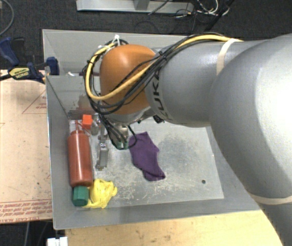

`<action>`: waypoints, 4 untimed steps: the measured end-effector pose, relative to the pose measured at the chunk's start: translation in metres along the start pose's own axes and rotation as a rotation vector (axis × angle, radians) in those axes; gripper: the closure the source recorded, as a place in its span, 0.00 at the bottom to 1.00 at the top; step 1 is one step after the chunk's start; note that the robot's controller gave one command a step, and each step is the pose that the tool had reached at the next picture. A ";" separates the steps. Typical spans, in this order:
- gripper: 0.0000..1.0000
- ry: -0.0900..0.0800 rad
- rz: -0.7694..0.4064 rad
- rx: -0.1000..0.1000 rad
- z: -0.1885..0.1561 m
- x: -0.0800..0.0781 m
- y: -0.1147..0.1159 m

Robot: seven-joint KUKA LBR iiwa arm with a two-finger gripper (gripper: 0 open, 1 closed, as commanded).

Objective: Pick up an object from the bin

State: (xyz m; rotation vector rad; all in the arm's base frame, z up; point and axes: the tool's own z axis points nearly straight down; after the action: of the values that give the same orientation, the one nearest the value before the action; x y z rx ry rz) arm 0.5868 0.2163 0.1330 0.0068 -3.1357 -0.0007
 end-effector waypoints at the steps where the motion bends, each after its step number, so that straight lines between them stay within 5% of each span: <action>1: 0.00 -0.006 0.003 -0.001 -0.005 -0.002 -0.001; 2: 0.00 0.000 0.009 -0.002 -0.020 0.009 -0.037; 3: 0.00 -0.009 -0.054 -0.002 -0.012 0.002 -0.073; 4: 0.00 -0.006 0.051 -0.003 0.022 -0.006 -0.098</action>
Offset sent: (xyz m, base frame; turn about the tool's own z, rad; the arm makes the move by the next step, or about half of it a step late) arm -0.0125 -0.0603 0.0293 0.0152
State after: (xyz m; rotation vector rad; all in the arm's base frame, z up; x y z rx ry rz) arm 0.5936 0.1185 0.1107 -0.0734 -3.1408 -0.0058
